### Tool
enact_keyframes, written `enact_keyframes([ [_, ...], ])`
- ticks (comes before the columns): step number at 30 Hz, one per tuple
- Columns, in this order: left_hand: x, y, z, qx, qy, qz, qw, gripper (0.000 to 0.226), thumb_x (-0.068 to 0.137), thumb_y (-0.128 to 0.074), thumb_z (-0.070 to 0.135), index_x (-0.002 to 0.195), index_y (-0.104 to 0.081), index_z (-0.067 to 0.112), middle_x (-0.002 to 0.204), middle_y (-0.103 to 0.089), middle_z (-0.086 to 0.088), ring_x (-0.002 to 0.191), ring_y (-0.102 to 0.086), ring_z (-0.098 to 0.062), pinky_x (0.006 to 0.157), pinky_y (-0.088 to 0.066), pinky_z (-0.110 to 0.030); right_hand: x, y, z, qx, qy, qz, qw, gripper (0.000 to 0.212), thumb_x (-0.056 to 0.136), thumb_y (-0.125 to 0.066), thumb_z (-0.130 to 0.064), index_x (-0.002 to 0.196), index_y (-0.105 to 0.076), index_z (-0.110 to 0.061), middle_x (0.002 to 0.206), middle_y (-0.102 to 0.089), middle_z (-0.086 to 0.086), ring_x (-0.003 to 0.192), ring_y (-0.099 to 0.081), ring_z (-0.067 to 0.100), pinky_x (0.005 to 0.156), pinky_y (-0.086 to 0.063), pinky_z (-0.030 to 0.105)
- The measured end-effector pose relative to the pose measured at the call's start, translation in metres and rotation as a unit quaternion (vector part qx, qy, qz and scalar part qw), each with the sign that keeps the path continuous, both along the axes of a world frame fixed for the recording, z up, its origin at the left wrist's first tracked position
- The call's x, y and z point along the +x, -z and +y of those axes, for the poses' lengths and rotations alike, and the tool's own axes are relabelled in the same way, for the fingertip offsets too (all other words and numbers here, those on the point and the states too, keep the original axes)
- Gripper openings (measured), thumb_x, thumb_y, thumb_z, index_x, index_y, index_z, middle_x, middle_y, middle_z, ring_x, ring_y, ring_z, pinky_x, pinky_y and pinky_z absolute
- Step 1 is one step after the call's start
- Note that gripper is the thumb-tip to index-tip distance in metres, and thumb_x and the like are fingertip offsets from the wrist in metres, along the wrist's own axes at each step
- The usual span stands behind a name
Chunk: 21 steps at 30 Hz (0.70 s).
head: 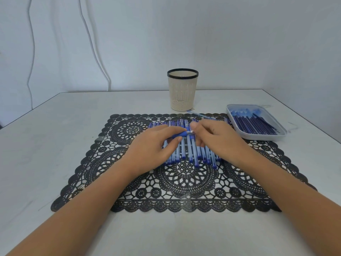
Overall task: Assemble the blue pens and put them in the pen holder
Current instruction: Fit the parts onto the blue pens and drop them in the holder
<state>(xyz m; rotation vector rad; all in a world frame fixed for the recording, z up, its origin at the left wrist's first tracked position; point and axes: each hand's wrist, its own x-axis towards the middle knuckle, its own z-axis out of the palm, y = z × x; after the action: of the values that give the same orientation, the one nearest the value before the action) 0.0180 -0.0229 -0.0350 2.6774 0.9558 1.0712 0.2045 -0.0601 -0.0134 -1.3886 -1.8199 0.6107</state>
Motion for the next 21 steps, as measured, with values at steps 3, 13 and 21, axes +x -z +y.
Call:
enact_keyframes([
  [3,0.0001,-0.0005,0.0004,0.004,0.0,0.005,1.0,0.037,0.09,-0.041,0.04,0.114,-0.063,0.022,0.08,-0.055,0.018,0.07,-0.048,0.01,0.063,-0.042,-0.016,0.0058,-0.0016,-0.0002,-0.01,-0.047,-0.013,0.999,0.003,0.089,-0.056,-0.031,0.089,-0.054,-0.031,0.081,-0.063,-0.002,0.076,-0.063,0.013,0.074,-0.051,0.026],
  [13,0.0003,-0.0003,-0.0004,0.02,0.003,0.021,1.0,0.037,0.09,-0.04,0.041,0.114,-0.063,0.023,0.078,-0.05,0.021,0.069,-0.045,0.012,0.06,-0.044,-0.019,0.0086,-0.0004,0.0002,-0.01,-0.048,-0.068,0.996,0.006,0.09,-0.055,-0.033,0.087,-0.052,-0.029,0.075,-0.062,-0.005,0.069,-0.061,0.008,0.068,-0.05,0.024],
  [21,0.0002,0.0004,0.0004,0.017,0.002,0.021,1.0,0.037,0.091,-0.04,0.041,0.115,-0.062,0.024,0.078,-0.053,0.02,0.07,-0.046,0.011,0.061,-0.045,-0.019,0.0077,0.001,0.0005,-0.002,-0.037,-0.061,0.997,0.008,0.09,-0.054,-0.034,0.084,-0.054,-0.028,0.07,-0.059,-0.008,0.059,-0.056,0.0,0.063,-0.045,0.016],
])
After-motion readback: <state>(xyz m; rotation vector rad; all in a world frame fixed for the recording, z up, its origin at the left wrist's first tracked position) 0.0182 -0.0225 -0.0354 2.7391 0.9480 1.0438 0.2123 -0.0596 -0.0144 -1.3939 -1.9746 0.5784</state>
